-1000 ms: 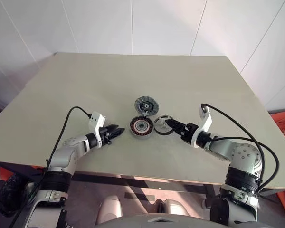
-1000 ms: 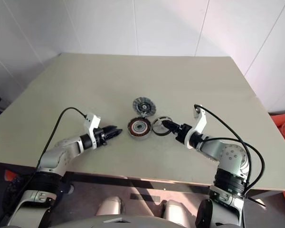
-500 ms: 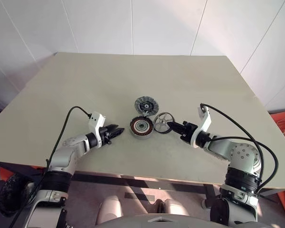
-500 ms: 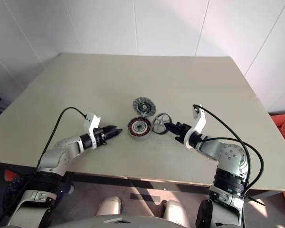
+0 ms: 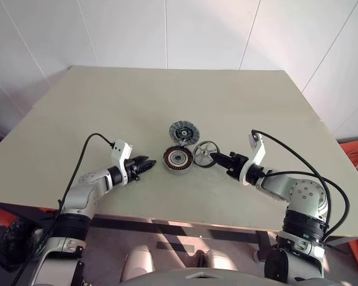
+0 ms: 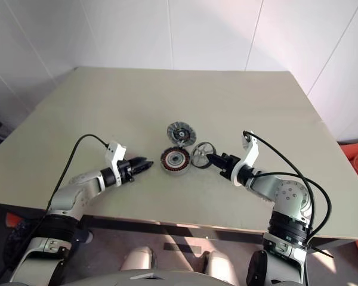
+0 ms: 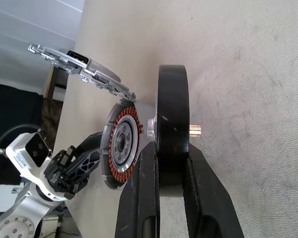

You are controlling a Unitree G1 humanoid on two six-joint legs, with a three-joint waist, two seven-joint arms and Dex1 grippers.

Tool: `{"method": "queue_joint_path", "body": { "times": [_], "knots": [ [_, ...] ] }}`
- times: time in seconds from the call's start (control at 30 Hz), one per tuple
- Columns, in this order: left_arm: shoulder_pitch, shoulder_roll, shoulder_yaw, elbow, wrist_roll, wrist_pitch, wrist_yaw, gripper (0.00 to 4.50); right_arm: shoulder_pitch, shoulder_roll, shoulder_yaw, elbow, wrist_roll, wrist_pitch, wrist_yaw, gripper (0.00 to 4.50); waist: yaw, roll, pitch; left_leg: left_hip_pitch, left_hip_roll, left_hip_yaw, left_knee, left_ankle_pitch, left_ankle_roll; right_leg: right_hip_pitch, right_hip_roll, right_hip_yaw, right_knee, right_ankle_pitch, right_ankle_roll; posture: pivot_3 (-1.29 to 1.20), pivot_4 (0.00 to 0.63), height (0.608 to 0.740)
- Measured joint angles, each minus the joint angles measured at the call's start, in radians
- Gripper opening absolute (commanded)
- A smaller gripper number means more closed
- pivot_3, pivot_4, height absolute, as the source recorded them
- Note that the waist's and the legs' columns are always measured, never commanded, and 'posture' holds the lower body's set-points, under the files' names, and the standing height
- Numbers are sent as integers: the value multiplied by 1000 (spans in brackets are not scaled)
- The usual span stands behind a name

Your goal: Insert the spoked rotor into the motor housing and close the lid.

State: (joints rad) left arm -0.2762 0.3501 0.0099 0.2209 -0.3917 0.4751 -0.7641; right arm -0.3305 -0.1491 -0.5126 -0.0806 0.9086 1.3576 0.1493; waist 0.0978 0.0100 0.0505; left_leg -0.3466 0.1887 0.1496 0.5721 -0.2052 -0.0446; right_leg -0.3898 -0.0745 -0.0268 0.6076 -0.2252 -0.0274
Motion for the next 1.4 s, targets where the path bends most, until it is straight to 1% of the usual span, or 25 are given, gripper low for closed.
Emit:
{"method": "queue_joint_path", "body": {
  "times": [0.13, 0.3, 0.4, 0.47, 0.57, 0.7, 0.8, 0.93, 1.03, 1.13, 1.33, 1.4],
  "knots": [
    [-1, 0, 0, 1, -1, 0, -3, 2299, -1, -16, -38, 0, 7, -33, 3, 325, 0, 0, 0, 0, 0, 0, 0, 0, 0, 0, 0, 0, 0, 0, 0, 0, 0, 740],
    [-8, -1, 1, 17, -1, -6, -12, 2299, -1, -132, -71, 9, 16, -40, 36, 325, 2, 0, 0, 0, 0, 0, 0, 0, 0, 0, 0, 0, 0, 1, -1, 0, 0, 740],
    [-15, -1, 2, 28, 0, -10, -14, 2299, 0, -158, -108, 20, 56, -3, 44, 325, 1, 0, 0, 0, 0, 0, 0, 0, 0, 0, 0, 0, 0, 0, 0, 0, 0, 740],
    [-17, -1, 3, 35, 0, -15, -16, 2299, 0, -154, -126, 19, 121, 41, 50, 325, 0, 0, 0, 0, 0, 0, 0, 0, 0, 0, 0, 0, 0, 0, 0, 0, 0, 740],
    [-17, -3, 0, 39, 5, -28, -20, 2299, 1, -126, -135, -4, 269, 110, 58, 325, 1, 1, 0, 0, 0, 0, 0, 0, 0, 0, 0, 0, 0, 1, -1, 0, 0, 740],
    [-17, -3, -1, 40, 5, -31, -25, 2299, 7, -119, -129, -13, 446, 137, 19, 325, 4, 1, 0, 0, 0, 0, 0, 0, 0, 0, 0, 0, -1, 3, -5, 0, 0, 740],
    [-17, 0, -1, 40, 6, -31, -30, 2299, 32, -124, -91, -11, 568, 129, -30, 325, 5, 1, 0, 0, 0, 0, 0, 0, 0, 0, 0, 0, -1, 3, -5, 0, 0, 740],
    [-16, 1, 0, 40, 8, -31, -30, 2299, 62, -118, 13, 6, 622, 105, -90, 325, 2, 0, 0, 0, 0, 0, 0, 0, 0, 0, 0, 0, -1, 0, 0, 0, 0, 740],
    [-15, 2, 0, 38, 8, -31, -30, 2299, 68, -109, 93, 45, 627, 76, -110, 325, 1, 0, 0, -1, 0, 0, 0, 0, 0, 0, 0, 0, -1, 0, 1, 0, 0, 740],
    [-5, 5, 1, 27, 8, -31, -30, 2299, 61, -109, 138, 84, 622, 46, -107, 325, 0, 0, 0, -1, 0, 0, 0, 0, 0, -1, 0, 0, -1, 0, 1, 0, 0, 740],
    [18, 13, 4, -5, 5, -27, -26, 2299, 2, -107, 195, 153, 589, -7, -91, 325, -1, 0, 0, -2, 0, 0, 0, 0, 0, -2, 0, 0, -1, 0, -1, 0, 0, 740],
    [25, 15, 6, -15, 3, -24, -20, 2299, -15, -91, 209, 189, 562, -33, -85, 325, -2, 0, 0, -3, 0, 0, 0, 0, 0, -2, 0, 0, -1, 1, -2, 0, 0, 740]
  ]
}}
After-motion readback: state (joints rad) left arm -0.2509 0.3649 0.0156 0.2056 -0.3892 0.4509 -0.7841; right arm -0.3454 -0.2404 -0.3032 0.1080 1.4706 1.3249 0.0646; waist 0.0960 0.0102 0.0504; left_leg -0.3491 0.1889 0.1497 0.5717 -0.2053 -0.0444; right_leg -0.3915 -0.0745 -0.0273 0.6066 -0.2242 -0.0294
